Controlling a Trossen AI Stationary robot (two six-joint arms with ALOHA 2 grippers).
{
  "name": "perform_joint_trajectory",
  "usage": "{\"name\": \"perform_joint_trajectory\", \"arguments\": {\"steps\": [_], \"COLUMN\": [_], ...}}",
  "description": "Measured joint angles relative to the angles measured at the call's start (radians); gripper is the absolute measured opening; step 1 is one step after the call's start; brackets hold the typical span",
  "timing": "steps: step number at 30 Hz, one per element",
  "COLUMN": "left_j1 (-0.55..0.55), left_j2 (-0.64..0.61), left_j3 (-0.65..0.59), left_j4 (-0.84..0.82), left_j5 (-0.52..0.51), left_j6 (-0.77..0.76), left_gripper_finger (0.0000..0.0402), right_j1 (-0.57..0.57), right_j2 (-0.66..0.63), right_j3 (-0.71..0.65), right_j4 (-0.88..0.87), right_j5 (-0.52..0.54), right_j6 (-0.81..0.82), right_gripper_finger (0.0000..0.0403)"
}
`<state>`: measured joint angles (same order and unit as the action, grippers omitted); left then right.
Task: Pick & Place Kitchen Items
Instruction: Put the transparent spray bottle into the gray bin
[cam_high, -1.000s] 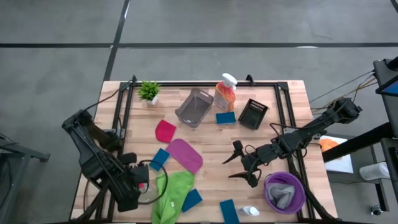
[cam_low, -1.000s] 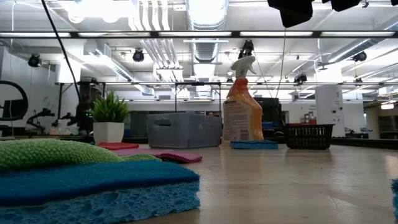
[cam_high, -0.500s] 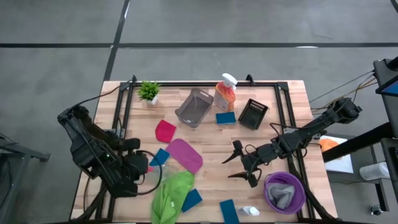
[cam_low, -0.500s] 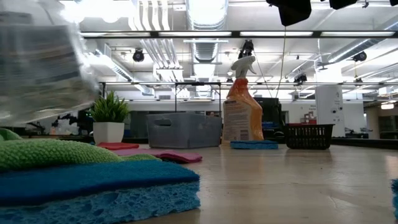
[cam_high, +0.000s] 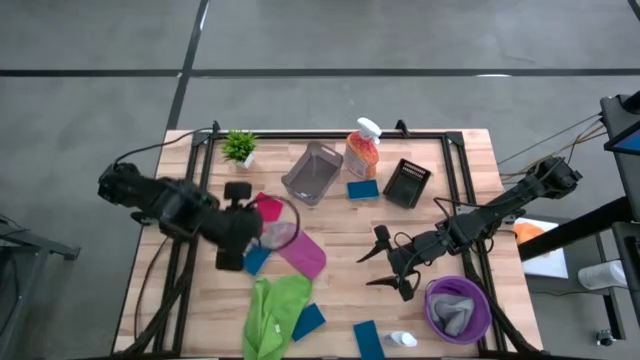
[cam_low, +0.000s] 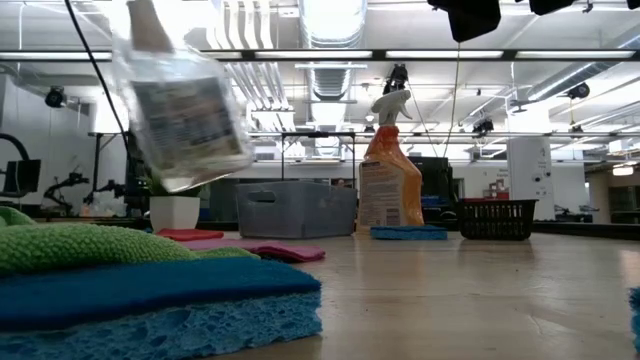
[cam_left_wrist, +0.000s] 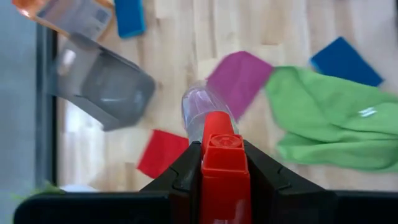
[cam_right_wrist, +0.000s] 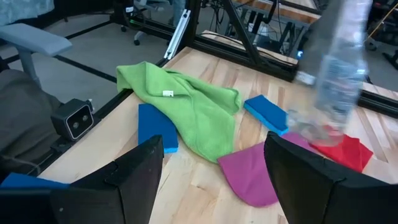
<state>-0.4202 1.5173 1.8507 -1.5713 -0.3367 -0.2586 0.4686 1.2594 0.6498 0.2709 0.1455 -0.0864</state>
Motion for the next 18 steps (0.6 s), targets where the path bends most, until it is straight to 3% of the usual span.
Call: {"name": "perform_joint_trajectory", "arguments": {"steps": [18], "left_j1": [0.432], "left_j2": [0.042], "left_j3": [0.049], "left_j4": [0.053], "left_j5": [-0.065], "left_j6": [0.533], "left_gripper_finger": [0.0078], "right_j1": [-0.002], "right_j2": [0.000], "right_j3": [-0.001], "right_j4": [-0.002], "right_j5": [0.004], "right_j6": [0.000], "right_gripper_finger": [0.0272]}}
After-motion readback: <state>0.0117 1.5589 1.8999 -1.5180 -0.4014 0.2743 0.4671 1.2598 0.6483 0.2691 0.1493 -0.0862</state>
